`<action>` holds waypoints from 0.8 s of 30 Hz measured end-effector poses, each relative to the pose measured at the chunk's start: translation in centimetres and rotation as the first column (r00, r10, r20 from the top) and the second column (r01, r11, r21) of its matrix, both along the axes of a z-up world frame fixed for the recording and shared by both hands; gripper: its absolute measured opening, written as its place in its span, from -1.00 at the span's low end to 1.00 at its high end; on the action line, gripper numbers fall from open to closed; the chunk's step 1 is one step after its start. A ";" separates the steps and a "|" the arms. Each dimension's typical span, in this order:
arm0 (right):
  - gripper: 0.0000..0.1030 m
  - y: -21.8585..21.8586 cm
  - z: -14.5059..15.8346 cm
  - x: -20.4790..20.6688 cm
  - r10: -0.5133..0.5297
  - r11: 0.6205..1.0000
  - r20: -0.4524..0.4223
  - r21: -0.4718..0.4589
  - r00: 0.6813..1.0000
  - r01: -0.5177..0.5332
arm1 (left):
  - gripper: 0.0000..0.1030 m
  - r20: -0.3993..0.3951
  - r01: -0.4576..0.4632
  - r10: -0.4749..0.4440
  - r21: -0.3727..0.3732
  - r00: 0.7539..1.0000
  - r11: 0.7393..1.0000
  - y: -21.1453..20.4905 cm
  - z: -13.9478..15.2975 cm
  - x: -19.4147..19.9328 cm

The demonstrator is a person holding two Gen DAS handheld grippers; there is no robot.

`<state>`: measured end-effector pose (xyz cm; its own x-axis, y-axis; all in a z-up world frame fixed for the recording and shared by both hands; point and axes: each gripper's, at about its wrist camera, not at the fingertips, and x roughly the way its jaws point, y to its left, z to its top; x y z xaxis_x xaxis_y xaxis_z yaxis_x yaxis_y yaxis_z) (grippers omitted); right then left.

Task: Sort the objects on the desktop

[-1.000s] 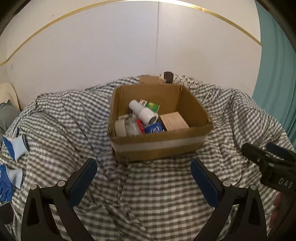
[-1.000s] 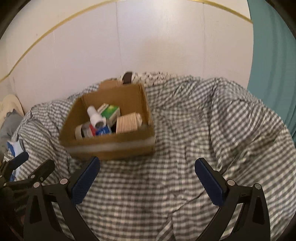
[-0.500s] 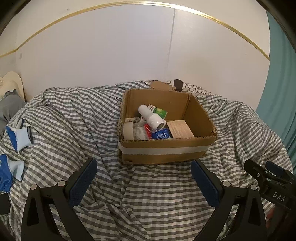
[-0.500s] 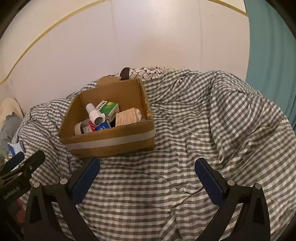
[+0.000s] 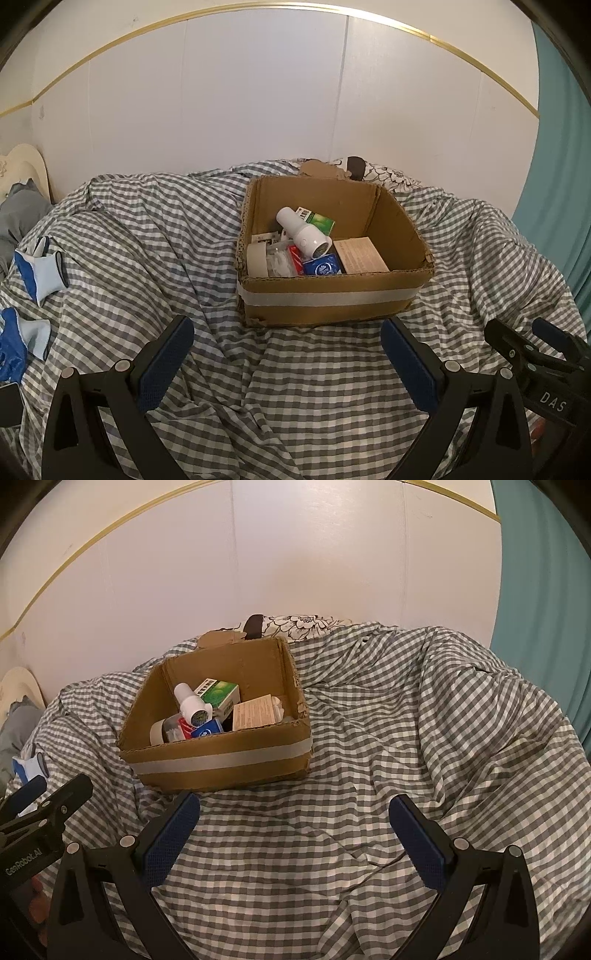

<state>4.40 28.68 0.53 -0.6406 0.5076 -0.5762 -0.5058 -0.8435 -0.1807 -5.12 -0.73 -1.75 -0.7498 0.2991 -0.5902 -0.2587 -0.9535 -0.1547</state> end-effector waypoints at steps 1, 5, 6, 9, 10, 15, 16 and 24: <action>0.99 0.0 0.0 0.0 -0.001 1.000 -0.002 0.004 1.000 0.001 | 1.00 -0.008 -0.008 0.008 -0.004 1.000 1.000 0.0 0.1 0.1; 0.99 -0.3 0.4 0.2 -0.017 0.999 -0.025 0.032 1.000 0.018 | 1.00 -0.047 -0.027 0.026 -0.016 0.999 1.000 -0.2 0.6 0.3; 0.99 -0.4 0.5 0.3 -0.019 0.999 -0.036 0.044 0.999 0.020 | 1.00 -0.053 -0.026 0.025 -0.015 0.998 1.000 -0.2 0.7 0.3; 0.99 -0.4 0.8 0.4 -0.027 0.998 -0.050 0.063 0.998 0.030 | 1.00 -0.074 -0.028 0.027 -0.009 0.997 1.000 -0.3 0.9 0.4; 0.99 -0.4 0.9 0.5 -0.027 0.997 -0.053 0.064 0.998 0.030 | 1.00 -0.085 -0.044 0.043 -0.017 0.995 0.999 -0.4 1.0 0.5; 0.99 -0.1 0.9 0.7 -0.037 0.998 -0.063 0.057 0.997 0.040 | 1.00 -0.095 -0.030 0.028 -0.026 0.995 0.999 -0.2 1.1 0.6; 0.99 0.0 0.9 0.7 -0.036 0.998 -0.063 0.055 0.997 0.040 | 1.00 -0.094 -0.024 0.022 -0.017 0.995 1.000 -0.3 1.2 0.6; 0.99 -0.2 0.7 0.6 -0.028 0.998 -0.056 0.058 0.998 0.032 | 1.00 -0.065 -0.035 0.036 0.007 0.997 0.999 -0.7 1.1 0.3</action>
<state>5.02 28.45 1.23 -0.6545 0.5589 -0.5091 -0.5413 -0.8166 -0.2006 -4.81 -1.46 -0.68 -0.7969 0.2751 -0.5378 -0.2345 -0.9614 -0.1442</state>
